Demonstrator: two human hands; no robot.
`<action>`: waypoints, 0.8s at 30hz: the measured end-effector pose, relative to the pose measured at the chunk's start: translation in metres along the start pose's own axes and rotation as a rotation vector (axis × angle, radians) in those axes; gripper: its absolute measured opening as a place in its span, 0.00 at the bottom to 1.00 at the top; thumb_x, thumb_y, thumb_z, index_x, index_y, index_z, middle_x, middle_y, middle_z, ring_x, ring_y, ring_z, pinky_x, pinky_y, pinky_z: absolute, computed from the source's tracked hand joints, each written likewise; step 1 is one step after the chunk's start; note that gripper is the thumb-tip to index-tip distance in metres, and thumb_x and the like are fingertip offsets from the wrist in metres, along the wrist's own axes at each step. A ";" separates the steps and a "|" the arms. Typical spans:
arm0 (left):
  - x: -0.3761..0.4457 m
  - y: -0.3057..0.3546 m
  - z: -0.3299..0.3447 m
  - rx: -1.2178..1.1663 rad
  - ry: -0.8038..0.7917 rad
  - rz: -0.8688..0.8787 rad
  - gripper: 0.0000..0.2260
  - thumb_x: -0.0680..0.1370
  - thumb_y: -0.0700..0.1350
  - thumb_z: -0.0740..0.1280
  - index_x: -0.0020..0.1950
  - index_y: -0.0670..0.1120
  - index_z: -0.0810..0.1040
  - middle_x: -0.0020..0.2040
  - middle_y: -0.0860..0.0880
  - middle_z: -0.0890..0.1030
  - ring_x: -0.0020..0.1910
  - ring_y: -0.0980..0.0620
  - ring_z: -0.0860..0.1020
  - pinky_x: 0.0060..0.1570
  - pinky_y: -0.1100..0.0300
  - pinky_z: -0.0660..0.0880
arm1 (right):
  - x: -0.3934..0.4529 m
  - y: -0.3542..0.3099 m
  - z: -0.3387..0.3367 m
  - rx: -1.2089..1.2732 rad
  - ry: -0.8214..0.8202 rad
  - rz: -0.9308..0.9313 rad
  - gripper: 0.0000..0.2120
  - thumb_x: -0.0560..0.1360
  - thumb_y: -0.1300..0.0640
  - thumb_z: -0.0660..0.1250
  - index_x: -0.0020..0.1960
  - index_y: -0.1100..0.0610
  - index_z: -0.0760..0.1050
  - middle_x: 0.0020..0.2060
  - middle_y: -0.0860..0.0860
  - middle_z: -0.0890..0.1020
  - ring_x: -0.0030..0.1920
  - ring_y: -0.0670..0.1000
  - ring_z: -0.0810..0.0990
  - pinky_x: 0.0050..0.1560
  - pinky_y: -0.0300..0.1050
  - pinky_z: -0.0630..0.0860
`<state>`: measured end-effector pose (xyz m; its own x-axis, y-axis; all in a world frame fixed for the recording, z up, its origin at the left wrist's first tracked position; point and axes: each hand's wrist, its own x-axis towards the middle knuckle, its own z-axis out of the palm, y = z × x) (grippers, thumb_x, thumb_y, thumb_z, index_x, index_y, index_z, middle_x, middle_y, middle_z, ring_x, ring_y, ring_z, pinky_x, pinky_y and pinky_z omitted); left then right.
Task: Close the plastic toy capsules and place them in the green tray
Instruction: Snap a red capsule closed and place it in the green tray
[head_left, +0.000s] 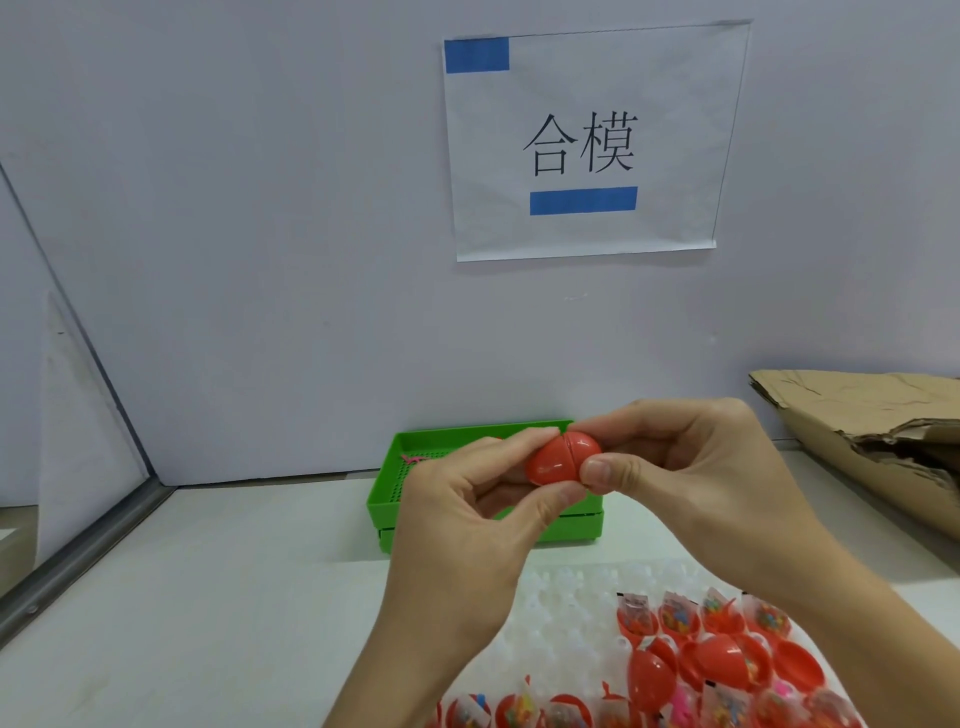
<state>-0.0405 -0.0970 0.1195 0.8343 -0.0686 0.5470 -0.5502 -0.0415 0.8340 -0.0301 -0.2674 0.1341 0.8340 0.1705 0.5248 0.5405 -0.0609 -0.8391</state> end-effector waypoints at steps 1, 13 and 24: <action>0.000 0.000 0.000 -0.001 0.002 -0.001 0.16 0.65 0.45 0.75 0.52 0.51 0.85 0.45 0.51 0.86 0.46 0.53 0.85 0.50 0.65 0.80 | 0.000 0.000 0.000 0.003 -0.002 0.002 0.10 0.63 0.55 0.75 0.44 0.53 0.86 0.39 0.52 0.88 0.41 0.52 0.87 0.45 0.40 0.82; 0.001 0.003 -0.001 -0.002 -0.020 -0.014 0.15 0.64 0.44 0.75 0.50 0.52 0.85 0.44 0.54 0.86 0.44 0.57 0.85 0.47 0.70 0.78 | 0.000 -0.001 -0.001 0.031 -0.022 -0.023 0.09 0.62 0.59 0.75 0.42 0.52 0.87 0.39 0.52 0.88 0.42 0.52 0.87 0.45 0.39 0.82; 0.002 0.006 -0.004 0.148 -0.003 0.033 0.18 0.69 0.32 0.75 0.50 0.53 0.85 0.43 0.54 0.85 0.44 0.59 0.83 0.46 0.71 0.77 | 0.000 0.002 0.003 0.024 -0.023 -0.025 0.11 0.63 0.58 0.75 0.44 0.49 0.86 0.38 0.51 0.88 0.41 0.50 0.87 0.45 0.37 0.82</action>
<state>-0.0423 -0.0939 0.1258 0.8155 -0.0754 0.5738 -0.5768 -0.1857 0.7955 -0.0291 -0.2647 0.1324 0.8173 0.1938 0.5427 0.5582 -0.0323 -0.8291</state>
